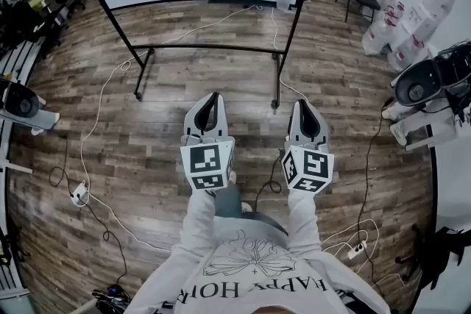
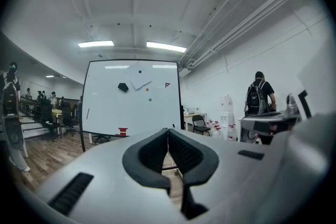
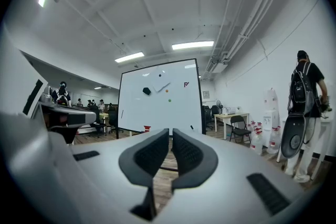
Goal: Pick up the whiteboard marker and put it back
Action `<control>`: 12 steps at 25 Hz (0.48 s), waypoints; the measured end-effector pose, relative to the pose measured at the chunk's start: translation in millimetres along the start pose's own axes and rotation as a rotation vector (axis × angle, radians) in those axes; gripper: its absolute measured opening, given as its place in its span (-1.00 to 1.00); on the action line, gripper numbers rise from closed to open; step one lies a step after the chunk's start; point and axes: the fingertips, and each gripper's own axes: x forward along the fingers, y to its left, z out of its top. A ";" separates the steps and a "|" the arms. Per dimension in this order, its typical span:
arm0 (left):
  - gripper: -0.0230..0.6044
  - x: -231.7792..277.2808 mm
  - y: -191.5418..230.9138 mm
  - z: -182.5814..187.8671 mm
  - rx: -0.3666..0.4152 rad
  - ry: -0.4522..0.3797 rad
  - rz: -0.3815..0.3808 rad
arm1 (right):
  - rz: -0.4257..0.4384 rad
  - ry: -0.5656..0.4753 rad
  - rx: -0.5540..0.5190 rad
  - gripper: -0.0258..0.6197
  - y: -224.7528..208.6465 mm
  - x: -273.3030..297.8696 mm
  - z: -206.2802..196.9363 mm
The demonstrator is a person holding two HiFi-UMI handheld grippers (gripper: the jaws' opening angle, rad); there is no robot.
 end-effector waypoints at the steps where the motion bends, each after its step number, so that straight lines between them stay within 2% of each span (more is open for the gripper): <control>1: -0.91 3.2 -0.1 -0.5 0.002 0.003 0.000 | 0.000 -0.001 0.003 -0.91 -1.5 2.8 -0.2; 5: -0.91 25.6 3.1 -2.6 0.001 0.006 -0.003 | 0.006 -0.007 0.004 -0.90 -4.9 24.8 -0.4; 8: -0.91 51.5 6.2 -2.6 -0.002 0.002 -0.010 | 0.020 -0.008 0.001 -0.72 -8.0 48.8 -1.1; 12: -0.91 97.0 15.0 0.8 -0.005 -0.006 -0.026 | 0.007 -0.009 -0.009 -0.71 -18.0 91.4 1.2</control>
